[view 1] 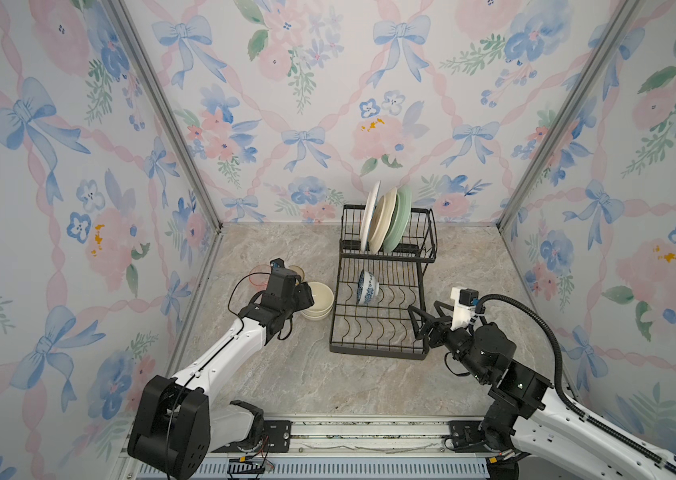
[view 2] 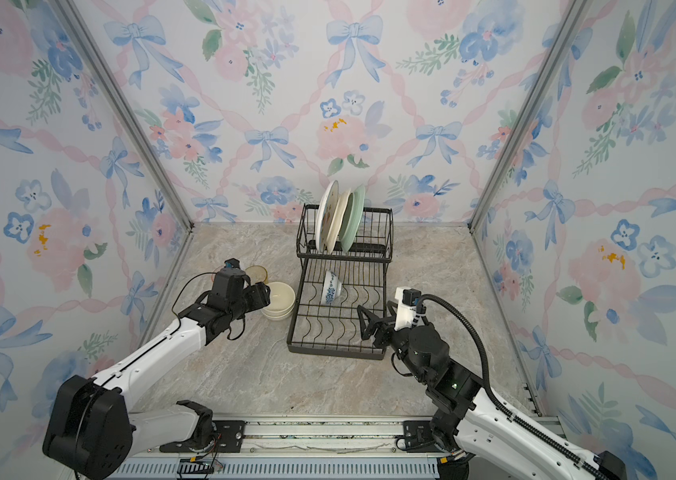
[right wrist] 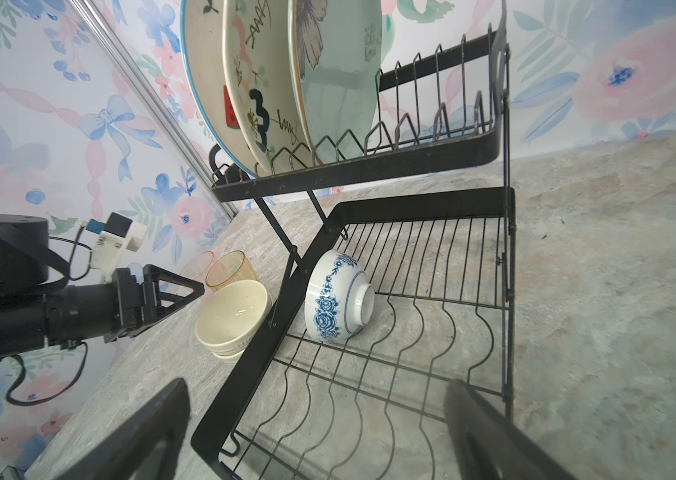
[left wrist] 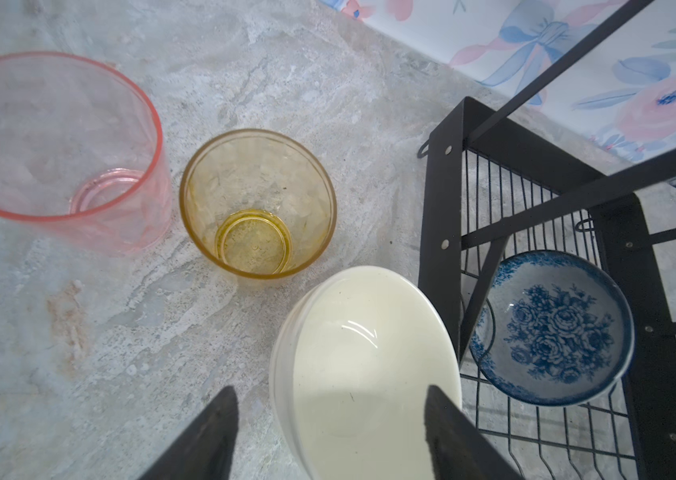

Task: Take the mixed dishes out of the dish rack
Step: 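Open the left gripper to release the bowl while the right gripper reaches toward the rack, then lower the right gripper onto the blue-and-white floral bowl in the rack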

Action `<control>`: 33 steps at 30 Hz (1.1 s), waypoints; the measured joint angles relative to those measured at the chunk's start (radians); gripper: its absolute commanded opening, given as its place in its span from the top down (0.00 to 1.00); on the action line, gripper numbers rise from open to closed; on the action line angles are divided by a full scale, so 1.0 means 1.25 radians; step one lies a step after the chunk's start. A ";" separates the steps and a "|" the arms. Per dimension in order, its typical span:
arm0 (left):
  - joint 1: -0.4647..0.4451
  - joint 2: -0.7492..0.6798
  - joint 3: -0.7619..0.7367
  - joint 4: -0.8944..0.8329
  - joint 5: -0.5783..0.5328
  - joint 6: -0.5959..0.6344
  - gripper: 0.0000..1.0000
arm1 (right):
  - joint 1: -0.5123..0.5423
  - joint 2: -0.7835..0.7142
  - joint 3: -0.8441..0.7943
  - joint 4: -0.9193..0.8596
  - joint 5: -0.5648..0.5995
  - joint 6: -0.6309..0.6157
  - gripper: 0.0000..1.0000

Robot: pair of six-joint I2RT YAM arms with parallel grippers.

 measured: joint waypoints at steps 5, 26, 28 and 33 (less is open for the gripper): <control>-0.014 -0.065 -0.045 0.002 0.002 0.004 0.02 | 0.000 0.060 0.013 -0.012 -0.007 0.026 0.03; -0.057 -0.077 -0.077 0.020 0.029 0.002 0.02 | 0.088 0.327 0.014 0.156 0.093 0.075 0.03; -0.057 -0.072 -0.077 0.020 0.032 -0.002 0.02 | 0.089 0.347 0.014 0.172 0.097 0.079 0.03; -0.059 -0.073 -0.100 0.045 0.051 -0.010 0.02 | 0.091 0.391 0.035 0.185 0.107 0.085 0.03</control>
